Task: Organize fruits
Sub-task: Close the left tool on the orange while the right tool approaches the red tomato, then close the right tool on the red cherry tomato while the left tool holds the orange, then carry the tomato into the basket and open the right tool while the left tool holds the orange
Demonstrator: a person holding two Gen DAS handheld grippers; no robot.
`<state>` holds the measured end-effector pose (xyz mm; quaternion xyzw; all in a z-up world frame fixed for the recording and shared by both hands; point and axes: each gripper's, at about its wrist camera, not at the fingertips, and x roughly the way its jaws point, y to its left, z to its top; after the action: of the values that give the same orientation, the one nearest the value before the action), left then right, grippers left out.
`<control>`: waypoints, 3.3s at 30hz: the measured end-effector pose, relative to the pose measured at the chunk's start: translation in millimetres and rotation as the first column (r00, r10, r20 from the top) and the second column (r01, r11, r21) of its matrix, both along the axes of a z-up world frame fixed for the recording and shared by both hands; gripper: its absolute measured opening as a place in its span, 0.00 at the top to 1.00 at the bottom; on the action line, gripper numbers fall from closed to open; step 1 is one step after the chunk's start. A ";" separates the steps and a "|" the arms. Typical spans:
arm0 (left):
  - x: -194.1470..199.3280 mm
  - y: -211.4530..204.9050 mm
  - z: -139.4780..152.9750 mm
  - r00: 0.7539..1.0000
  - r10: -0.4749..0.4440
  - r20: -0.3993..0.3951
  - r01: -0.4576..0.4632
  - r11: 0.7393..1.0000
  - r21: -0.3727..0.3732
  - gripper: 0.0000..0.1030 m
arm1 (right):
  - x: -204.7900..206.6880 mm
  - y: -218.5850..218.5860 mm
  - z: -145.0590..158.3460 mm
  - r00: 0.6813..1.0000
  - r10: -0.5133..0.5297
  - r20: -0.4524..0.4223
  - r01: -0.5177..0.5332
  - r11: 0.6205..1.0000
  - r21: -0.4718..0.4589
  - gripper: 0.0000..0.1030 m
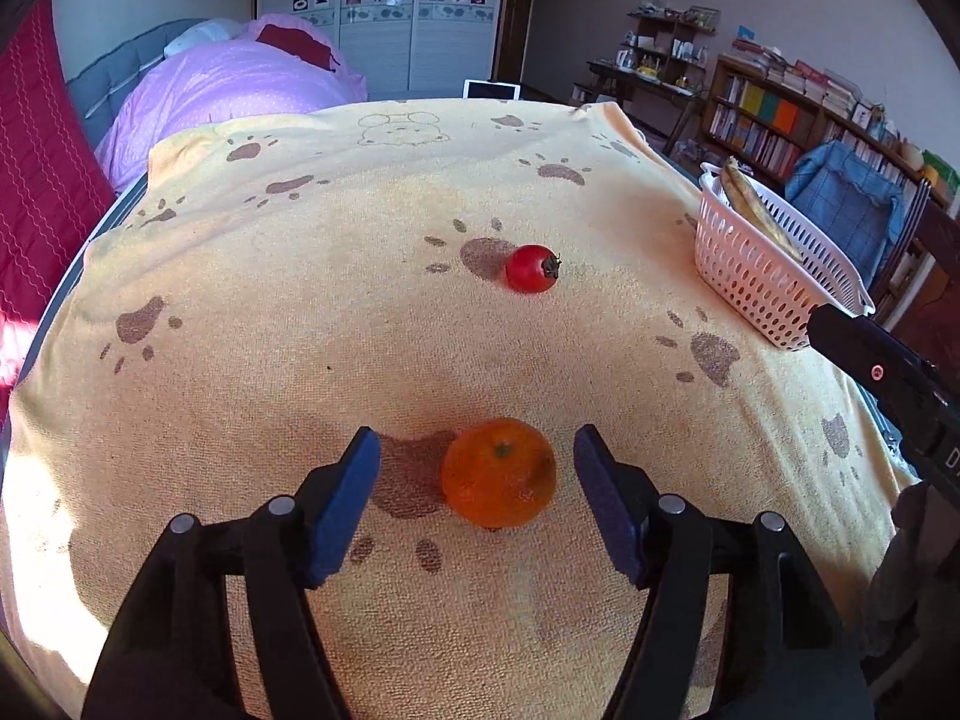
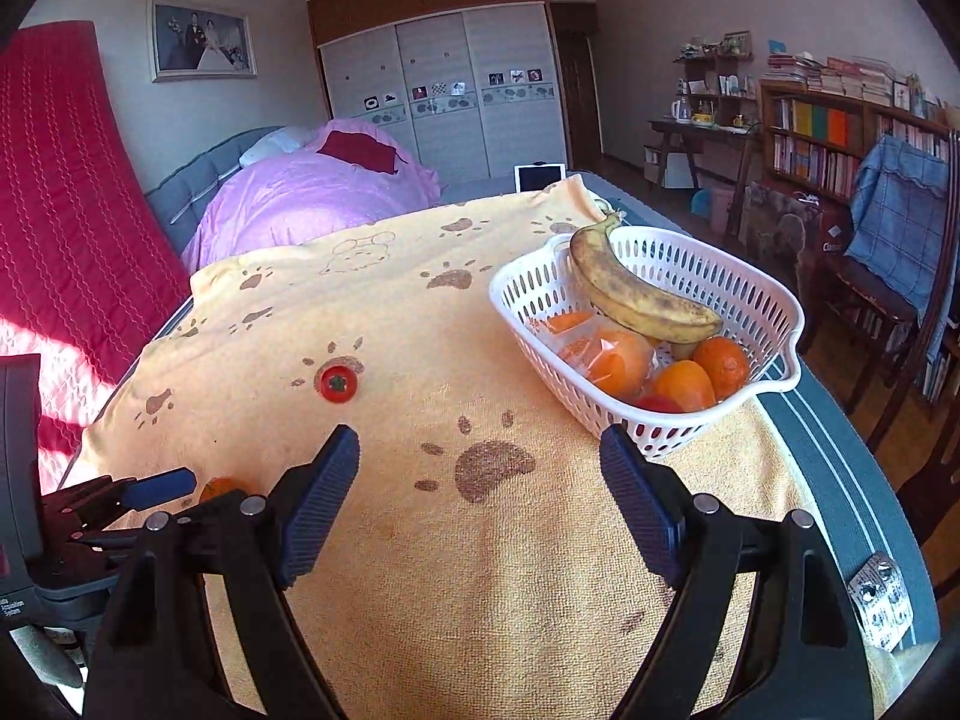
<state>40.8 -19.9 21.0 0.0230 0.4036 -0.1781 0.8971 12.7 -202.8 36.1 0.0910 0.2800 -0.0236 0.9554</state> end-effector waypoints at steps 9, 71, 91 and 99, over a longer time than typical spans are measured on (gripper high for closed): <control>1.8 -0.9 -4.9 0.999 -0.030 -0.041 0.028 0.999 -0.045 0.60 | 7.3 3.1 -1.5 0.999 0.037 -0.029 -0.037 0.999 0.006 0.19; 12.4 41.6 2.3 0.961 0.272 0.057 -0.270 0.962 -0.050 0.60 | 136.0 80.8 -35.9 0.921 0.298 -0.252 -0.306 0.952 0.008 0.72; 10.9 41.1 4.3 0.962 0.265 0.067 -0.263 0.964 -0.044 0.60 | 98.9 73.3 -25.6 0.932 0.288 -0.219 -0.280 0.958 0.069 0.72; 10.2 39.7 4.2 0.963 0.261 0.071 -0.259 0.965 -0.042 0.60 | 89.4 68.4 -22.7 0.937 0.279 -0.208 -0.267 0.960 0.086 0.72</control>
<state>51.0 19.9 25.2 -0.0379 0.3658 -0.0643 0.9277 102.0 -134.4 13.3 0.0749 0.3937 0.1071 0.9099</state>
